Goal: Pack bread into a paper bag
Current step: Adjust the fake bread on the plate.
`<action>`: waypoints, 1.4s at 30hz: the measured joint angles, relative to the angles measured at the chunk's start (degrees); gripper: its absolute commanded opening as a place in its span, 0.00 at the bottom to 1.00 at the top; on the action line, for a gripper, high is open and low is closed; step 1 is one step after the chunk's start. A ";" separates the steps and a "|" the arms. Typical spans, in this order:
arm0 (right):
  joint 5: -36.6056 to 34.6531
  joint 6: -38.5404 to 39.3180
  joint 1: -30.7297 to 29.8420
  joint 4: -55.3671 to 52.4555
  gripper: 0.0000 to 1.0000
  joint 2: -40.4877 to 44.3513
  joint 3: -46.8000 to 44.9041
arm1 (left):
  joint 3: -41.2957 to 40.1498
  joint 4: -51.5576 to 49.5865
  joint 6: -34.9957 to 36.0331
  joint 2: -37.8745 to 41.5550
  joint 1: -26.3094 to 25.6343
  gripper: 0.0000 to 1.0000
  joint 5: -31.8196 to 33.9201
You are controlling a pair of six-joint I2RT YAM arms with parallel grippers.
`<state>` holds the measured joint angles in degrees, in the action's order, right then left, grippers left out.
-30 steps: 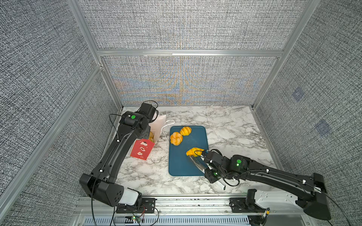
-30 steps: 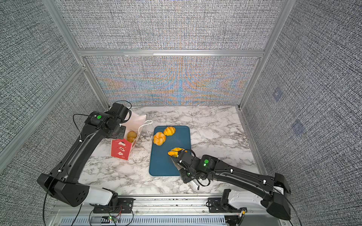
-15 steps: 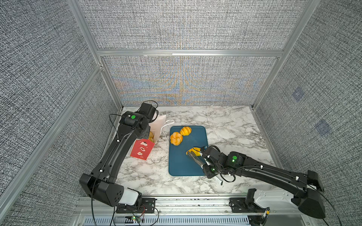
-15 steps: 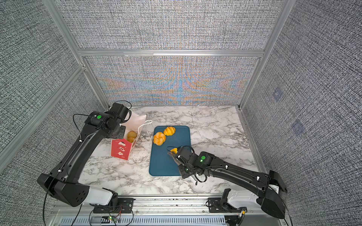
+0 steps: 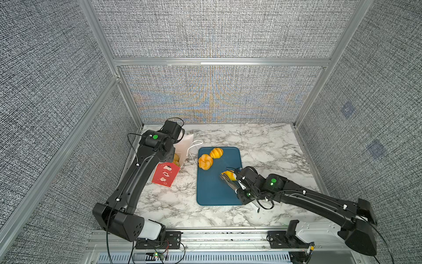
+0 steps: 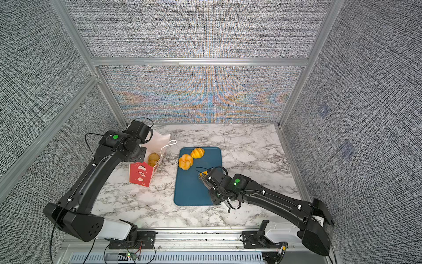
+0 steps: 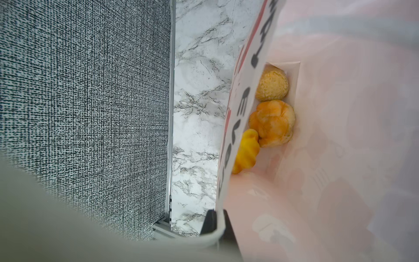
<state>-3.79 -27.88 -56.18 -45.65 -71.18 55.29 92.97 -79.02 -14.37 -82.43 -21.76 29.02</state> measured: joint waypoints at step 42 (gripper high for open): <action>-0.42 6.99 9.27 4.11 0.33 -8.20 9.53 | 0.13 0.07 0.00 -0.09 0.00 0.02 0.20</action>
<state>-4.21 -20.88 -46.92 -41.54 -79.37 64.82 93.10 -78.96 -14.37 -82.52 -21.76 29.21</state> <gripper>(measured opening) 0.330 0.072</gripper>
